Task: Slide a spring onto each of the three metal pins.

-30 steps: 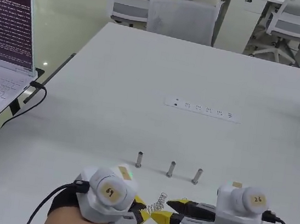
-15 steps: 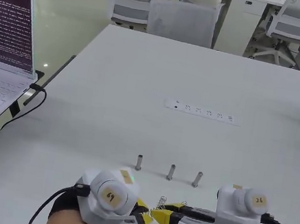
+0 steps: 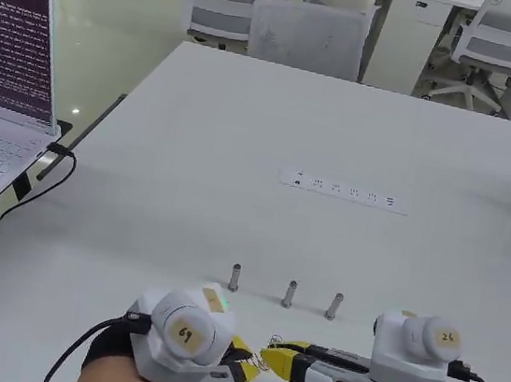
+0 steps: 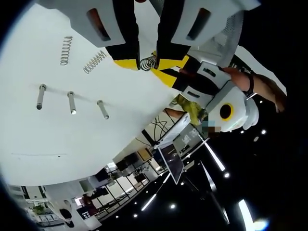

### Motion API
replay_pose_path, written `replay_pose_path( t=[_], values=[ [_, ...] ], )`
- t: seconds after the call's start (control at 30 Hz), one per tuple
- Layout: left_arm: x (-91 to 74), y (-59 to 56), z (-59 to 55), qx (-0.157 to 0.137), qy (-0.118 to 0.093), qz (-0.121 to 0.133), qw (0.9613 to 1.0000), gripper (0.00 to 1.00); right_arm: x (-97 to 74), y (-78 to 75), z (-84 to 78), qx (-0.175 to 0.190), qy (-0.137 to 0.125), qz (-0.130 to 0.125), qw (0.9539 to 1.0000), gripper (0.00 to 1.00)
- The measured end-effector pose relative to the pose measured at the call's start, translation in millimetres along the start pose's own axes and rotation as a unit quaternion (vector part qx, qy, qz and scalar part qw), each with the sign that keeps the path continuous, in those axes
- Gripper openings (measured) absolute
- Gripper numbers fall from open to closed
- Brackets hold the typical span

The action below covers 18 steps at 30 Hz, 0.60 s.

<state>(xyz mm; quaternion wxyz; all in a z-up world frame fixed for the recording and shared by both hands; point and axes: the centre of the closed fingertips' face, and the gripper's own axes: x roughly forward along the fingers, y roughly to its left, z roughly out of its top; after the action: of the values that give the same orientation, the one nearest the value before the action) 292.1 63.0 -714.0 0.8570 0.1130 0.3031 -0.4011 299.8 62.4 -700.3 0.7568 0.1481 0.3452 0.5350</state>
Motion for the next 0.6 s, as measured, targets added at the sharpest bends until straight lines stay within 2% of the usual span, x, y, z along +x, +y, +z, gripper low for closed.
replay_pose_path(
  t=[0.43, 0.6],
  values=[
    [2.7, 0.2, 3.5, 0.009, -0.007, 0.001, 0.9999, 0.02, -0.2, 6.6, 7.1, -0.011, -0.002, 0.006, 0.9999, 0.10],
    [3.4, 0.2, 10.6, 0.010, -0.024, -0.002, 0.9997, 0.02, -1.2, 7.7, 14.2, -0.026, -0.002, 0.002, 0.9996, 0.09]
  ],
)
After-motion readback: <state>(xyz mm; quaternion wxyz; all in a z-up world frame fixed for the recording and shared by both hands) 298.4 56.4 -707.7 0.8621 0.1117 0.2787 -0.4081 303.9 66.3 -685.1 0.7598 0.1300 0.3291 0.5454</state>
